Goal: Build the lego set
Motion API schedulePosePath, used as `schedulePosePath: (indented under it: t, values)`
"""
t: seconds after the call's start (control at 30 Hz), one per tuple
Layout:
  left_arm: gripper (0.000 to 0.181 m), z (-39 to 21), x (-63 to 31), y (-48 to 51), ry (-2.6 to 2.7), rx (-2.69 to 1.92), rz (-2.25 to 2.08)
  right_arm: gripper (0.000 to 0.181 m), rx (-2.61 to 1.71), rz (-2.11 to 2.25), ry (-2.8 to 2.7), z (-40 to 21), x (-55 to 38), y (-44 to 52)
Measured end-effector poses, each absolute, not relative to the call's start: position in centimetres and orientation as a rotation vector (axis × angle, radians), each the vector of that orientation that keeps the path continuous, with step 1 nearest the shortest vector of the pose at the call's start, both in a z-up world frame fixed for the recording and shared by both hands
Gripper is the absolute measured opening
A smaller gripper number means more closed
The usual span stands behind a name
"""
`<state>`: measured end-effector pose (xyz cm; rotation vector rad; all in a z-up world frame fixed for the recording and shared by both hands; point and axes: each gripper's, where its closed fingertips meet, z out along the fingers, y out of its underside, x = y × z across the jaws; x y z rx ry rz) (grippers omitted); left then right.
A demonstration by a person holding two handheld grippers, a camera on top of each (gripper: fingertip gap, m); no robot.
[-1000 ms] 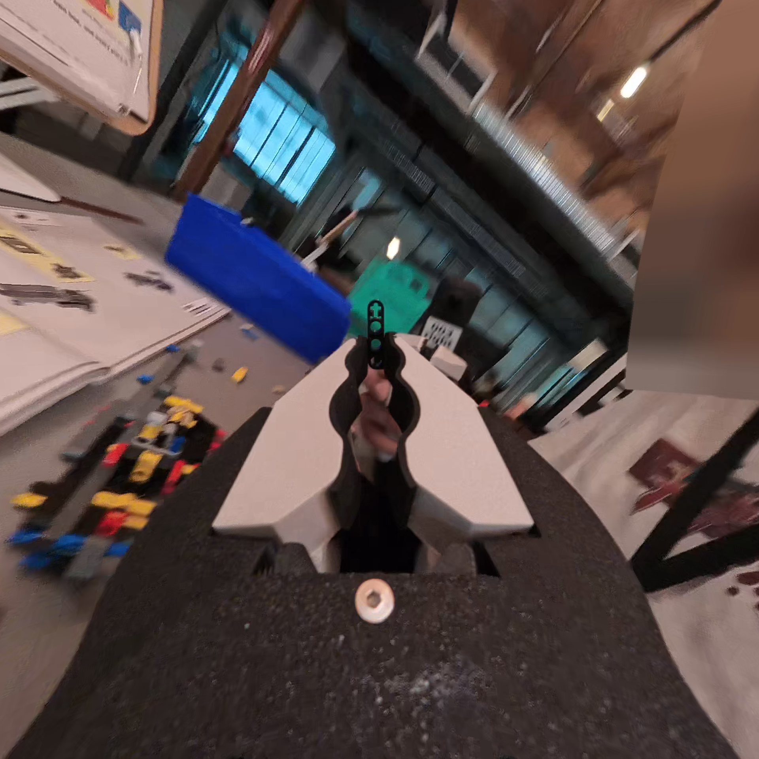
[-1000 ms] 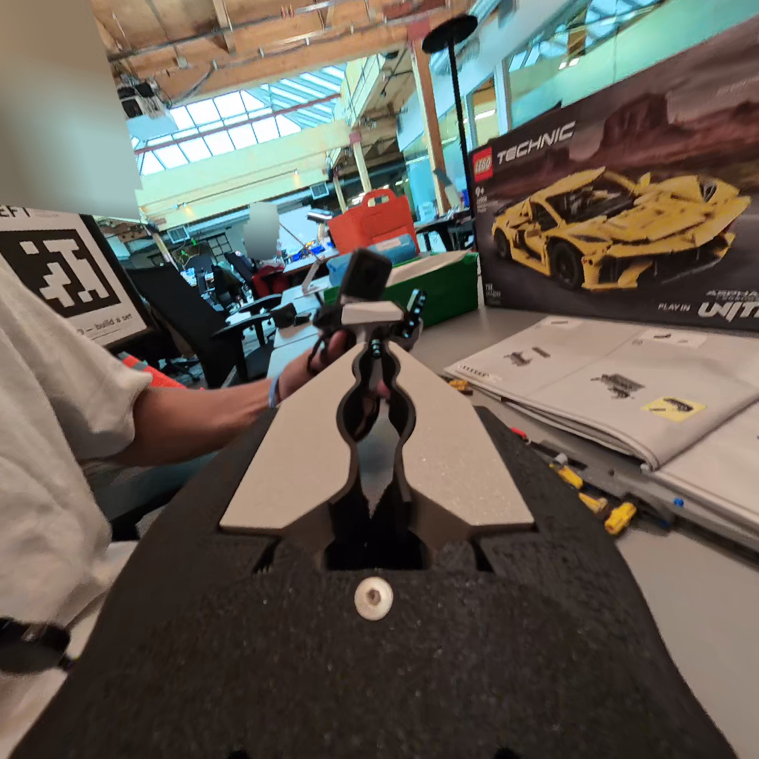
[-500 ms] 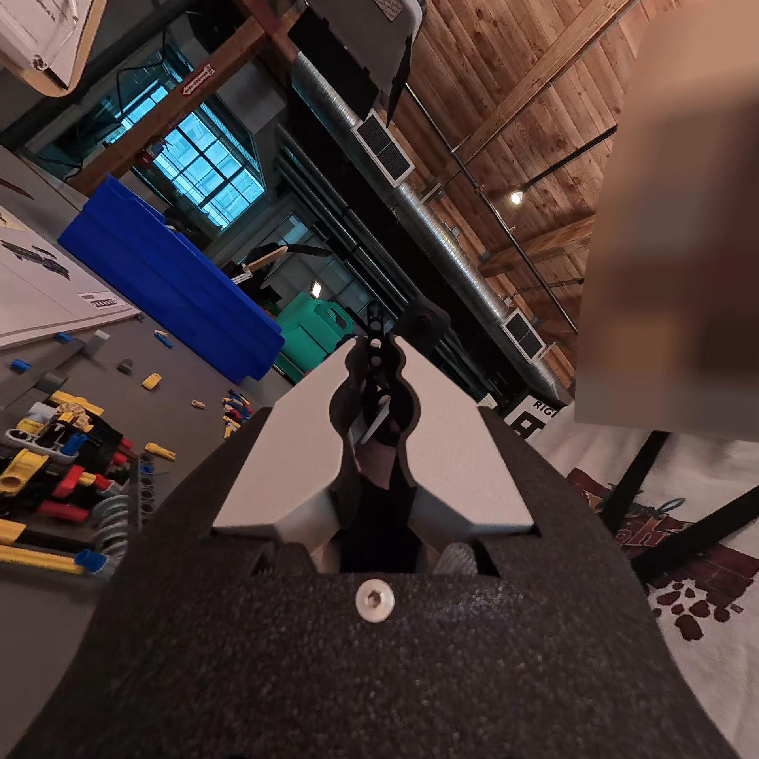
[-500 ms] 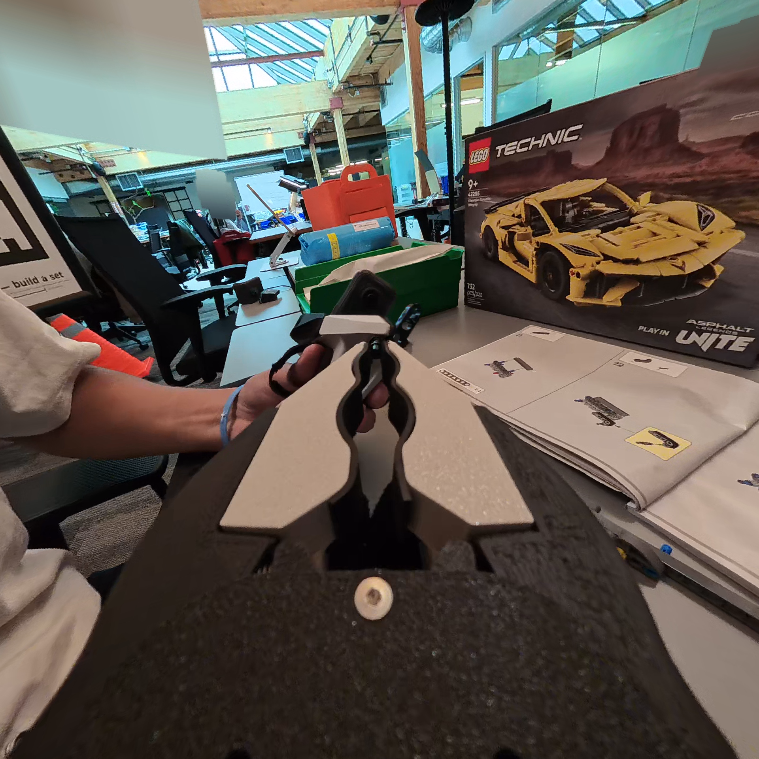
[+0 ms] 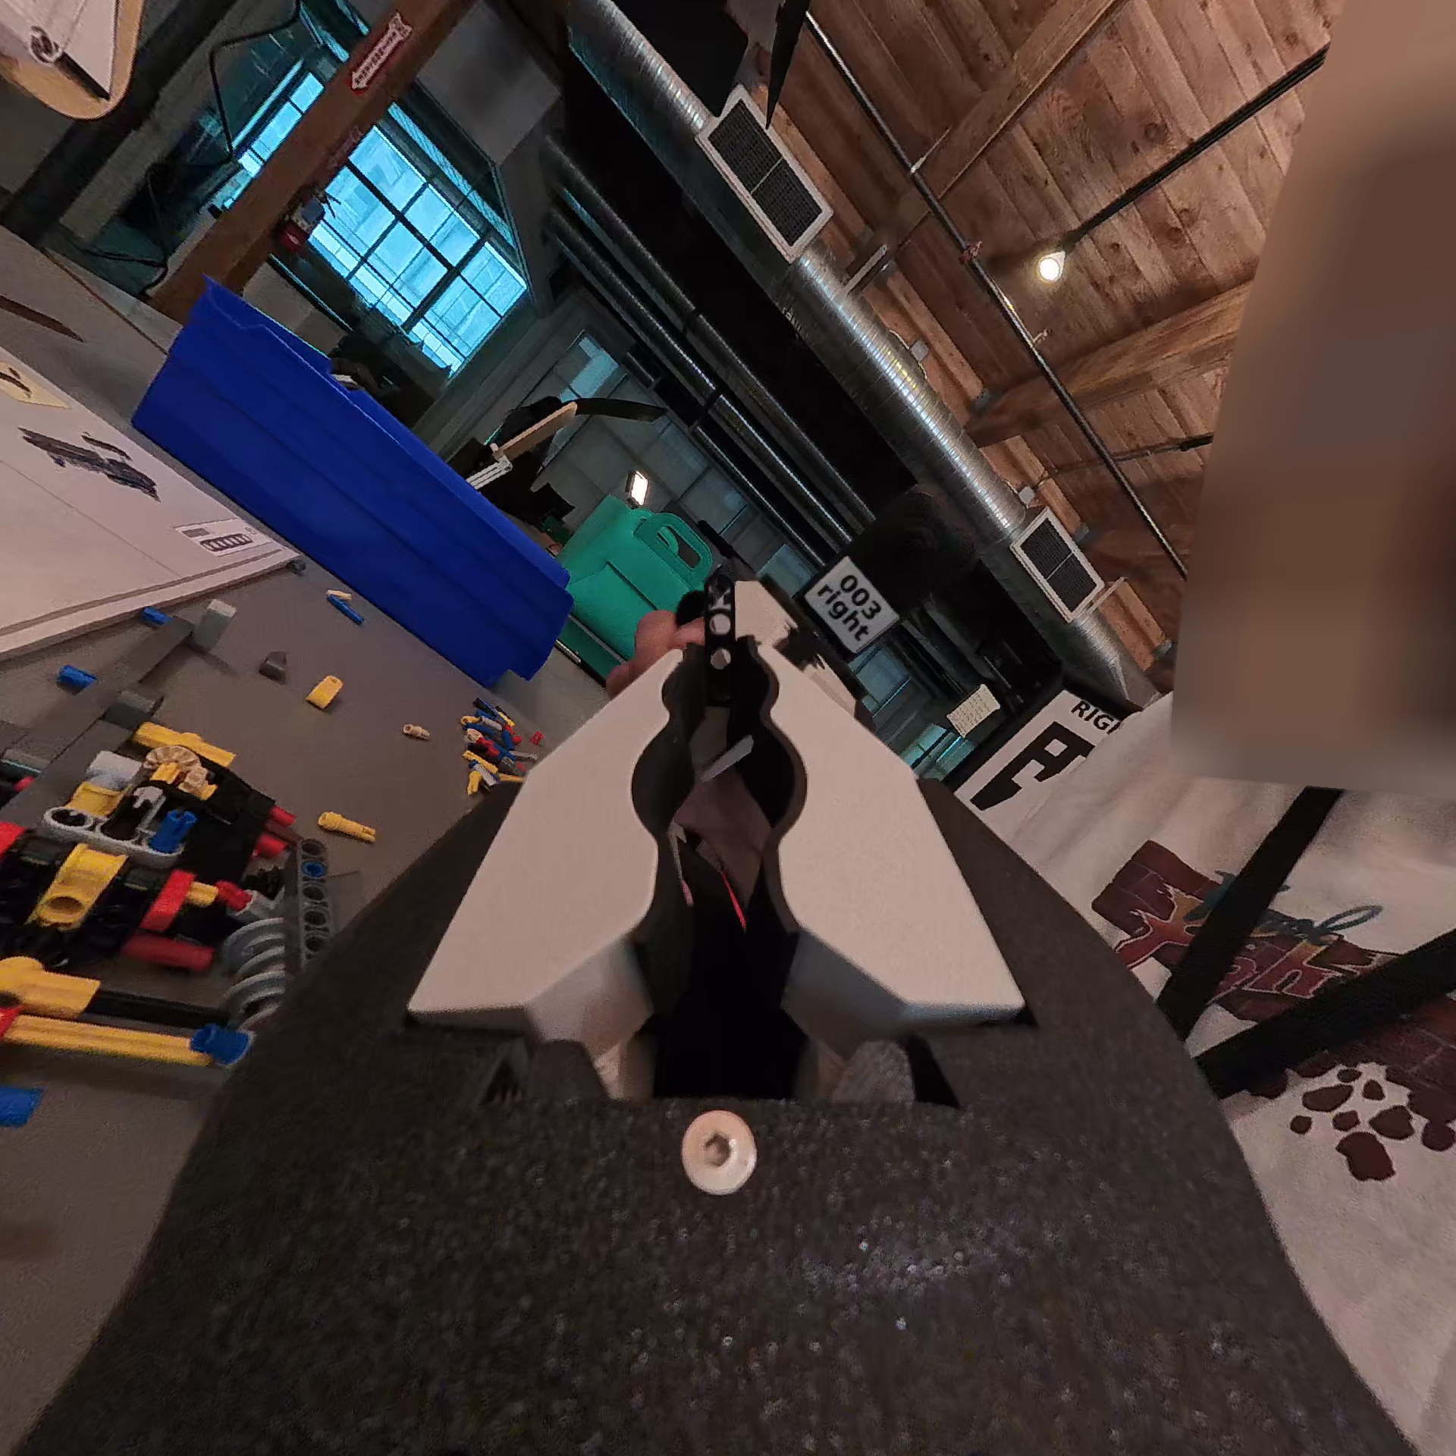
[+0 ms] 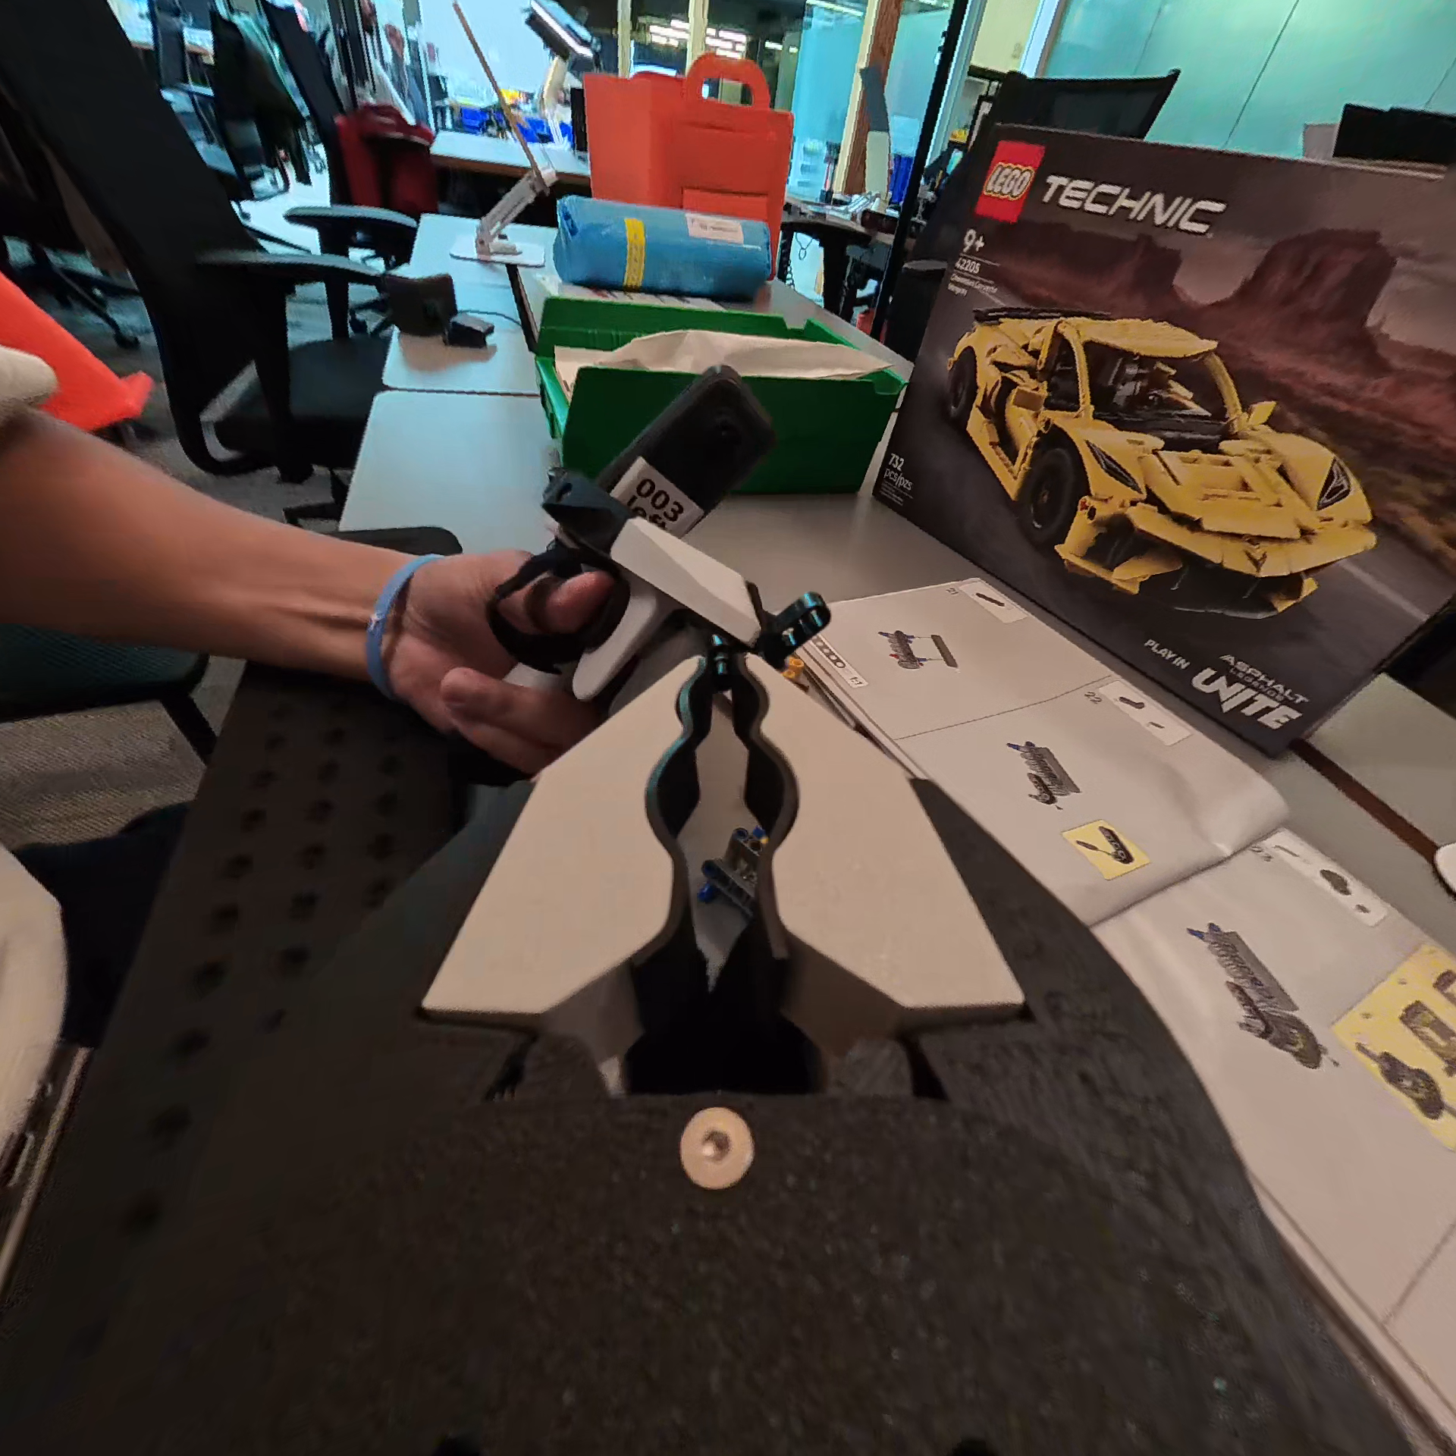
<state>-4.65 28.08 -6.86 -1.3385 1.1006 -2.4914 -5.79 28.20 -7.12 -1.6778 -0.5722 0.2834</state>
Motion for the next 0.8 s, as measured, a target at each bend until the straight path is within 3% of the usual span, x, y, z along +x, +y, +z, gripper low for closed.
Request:
schedulePosePath:
  t: [0.03,0.33,0.53,0.8]
  values:
    - [0.006,-6.90,-4.66,28.06,1.104,-1.341,-2.496,0.004,-1.679,0.267,-0.589,-7.19,-5.80,28.21]
    - [0.006,-6.68,-4.61,27.69,1.045,-1.345,-2.640,0.004,-1.587,0.116,-0.661,-7.03,-5.82,28.06]
    - [0.006,-6.57,-4.44,27.80,1.033,-1.333,-2.628,0.004,-1.595,0.334,-0.493,-6.93,-5.73,28.20]
    - [0.006,-6.10,-4.13,28.16,1.109,-1.236,-2.278,0.005,-1.559,0.669,-0.171,-6.54,-5.44,28.40]
